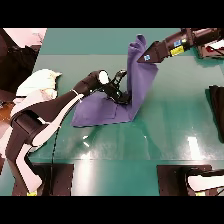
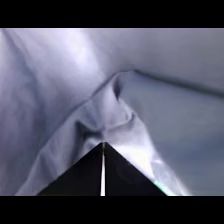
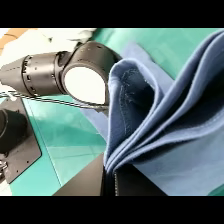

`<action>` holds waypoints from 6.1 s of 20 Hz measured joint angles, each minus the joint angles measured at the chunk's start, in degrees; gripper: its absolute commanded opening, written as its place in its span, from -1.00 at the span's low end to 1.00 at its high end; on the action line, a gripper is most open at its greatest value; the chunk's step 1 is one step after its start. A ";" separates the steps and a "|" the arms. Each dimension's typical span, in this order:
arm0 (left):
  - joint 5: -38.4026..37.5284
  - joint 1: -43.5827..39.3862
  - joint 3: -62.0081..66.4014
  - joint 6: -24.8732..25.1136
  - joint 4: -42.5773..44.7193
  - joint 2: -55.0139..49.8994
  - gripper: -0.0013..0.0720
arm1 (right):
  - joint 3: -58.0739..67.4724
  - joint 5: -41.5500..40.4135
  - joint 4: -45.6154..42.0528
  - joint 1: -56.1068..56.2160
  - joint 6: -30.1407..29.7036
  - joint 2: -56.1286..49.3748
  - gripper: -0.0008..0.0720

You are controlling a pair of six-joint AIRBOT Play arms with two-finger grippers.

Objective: Fold the shirts.

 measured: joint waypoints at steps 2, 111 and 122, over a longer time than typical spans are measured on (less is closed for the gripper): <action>-1.62 0.11 0.55 -0.24 3.67 1.88 -0.89 | 0.70 0.00 -0.04 1.03 0.11 -0.26 -0.94; -3.08 10.64 -3.04 -0.83 13.62 36.63 -0.88 | -41.62 -15.56 -42.21 -78.71 6.78 27.28 0.38; -3.54 10.64 -3.04 -0.35 13.42 36.63 -0.88 | -42.71 -12.66 -22.86 -64.11 10.12 28.06 0.20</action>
